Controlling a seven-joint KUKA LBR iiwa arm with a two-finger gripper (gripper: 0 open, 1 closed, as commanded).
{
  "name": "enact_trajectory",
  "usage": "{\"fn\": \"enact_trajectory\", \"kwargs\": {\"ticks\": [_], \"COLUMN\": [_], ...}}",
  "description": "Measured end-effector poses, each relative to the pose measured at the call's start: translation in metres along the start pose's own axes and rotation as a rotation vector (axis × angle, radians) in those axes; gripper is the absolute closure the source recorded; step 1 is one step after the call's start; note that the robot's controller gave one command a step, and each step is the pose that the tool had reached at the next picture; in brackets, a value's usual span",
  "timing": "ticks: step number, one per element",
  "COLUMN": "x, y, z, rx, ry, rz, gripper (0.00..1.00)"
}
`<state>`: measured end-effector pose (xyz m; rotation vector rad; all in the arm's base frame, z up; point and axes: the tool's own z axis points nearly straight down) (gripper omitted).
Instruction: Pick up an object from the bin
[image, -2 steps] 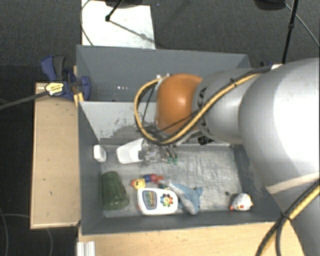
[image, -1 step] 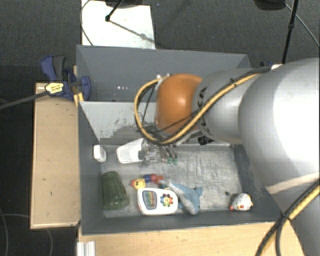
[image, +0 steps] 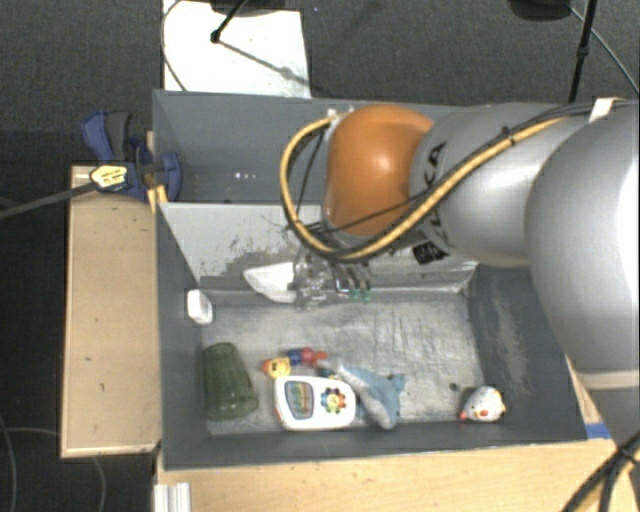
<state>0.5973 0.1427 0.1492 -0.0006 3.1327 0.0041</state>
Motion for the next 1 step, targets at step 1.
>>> {"fn": "enact_trajectory", "kwargs": {"ticks": [1], "x": [0.0010], "y": [-0.0004], "z": [-0.0222], "rx": [0.001], "ry": [0.004], "rz": [0.001], "gripper": [1.00]}}
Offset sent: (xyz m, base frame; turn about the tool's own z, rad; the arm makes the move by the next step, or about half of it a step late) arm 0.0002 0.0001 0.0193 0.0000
